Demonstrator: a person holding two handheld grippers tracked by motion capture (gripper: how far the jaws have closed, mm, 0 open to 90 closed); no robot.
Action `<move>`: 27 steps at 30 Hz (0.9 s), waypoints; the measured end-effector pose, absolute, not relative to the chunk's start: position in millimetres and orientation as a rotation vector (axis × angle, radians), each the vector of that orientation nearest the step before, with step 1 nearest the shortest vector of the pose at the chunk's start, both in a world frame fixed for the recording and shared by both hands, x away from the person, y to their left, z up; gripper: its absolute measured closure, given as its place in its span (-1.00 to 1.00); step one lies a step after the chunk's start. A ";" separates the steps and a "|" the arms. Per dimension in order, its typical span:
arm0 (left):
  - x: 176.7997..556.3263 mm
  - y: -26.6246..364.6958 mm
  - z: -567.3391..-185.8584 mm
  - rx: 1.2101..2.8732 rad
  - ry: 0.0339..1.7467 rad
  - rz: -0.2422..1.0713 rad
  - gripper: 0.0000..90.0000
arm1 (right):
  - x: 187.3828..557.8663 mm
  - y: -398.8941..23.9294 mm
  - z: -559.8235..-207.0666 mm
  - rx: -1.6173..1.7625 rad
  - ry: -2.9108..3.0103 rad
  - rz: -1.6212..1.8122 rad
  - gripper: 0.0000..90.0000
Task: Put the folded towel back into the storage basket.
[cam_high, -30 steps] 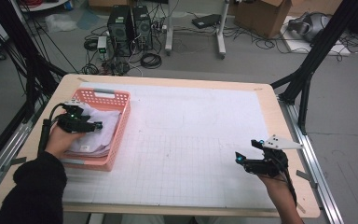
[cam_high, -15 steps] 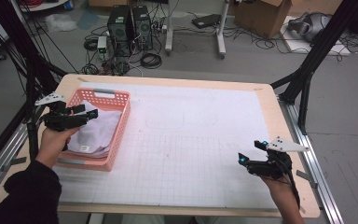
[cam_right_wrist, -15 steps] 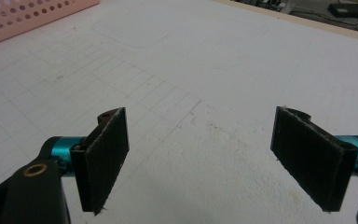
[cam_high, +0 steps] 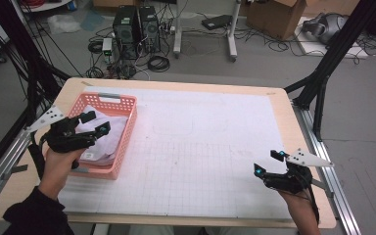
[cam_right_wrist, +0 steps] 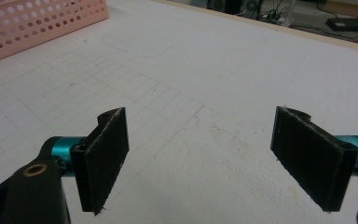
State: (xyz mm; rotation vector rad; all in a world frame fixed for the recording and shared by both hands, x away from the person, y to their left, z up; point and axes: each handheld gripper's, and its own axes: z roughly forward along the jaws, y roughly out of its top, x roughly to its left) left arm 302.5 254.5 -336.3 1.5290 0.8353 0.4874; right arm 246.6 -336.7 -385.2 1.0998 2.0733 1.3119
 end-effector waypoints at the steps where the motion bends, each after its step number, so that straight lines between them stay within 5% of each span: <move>1: 299.8 249.5 -335.3 1.537 0.816 0.485 -0.51 | 245.4 -337.0 -385.5 1.101 2.070 1.321 -0.60; 27: 274.2 152.4 -359.4 1.637 0.659 0.398 -0.51 | 241.5 -336.2 -385.2 1.048 2.042 1.375 -0.60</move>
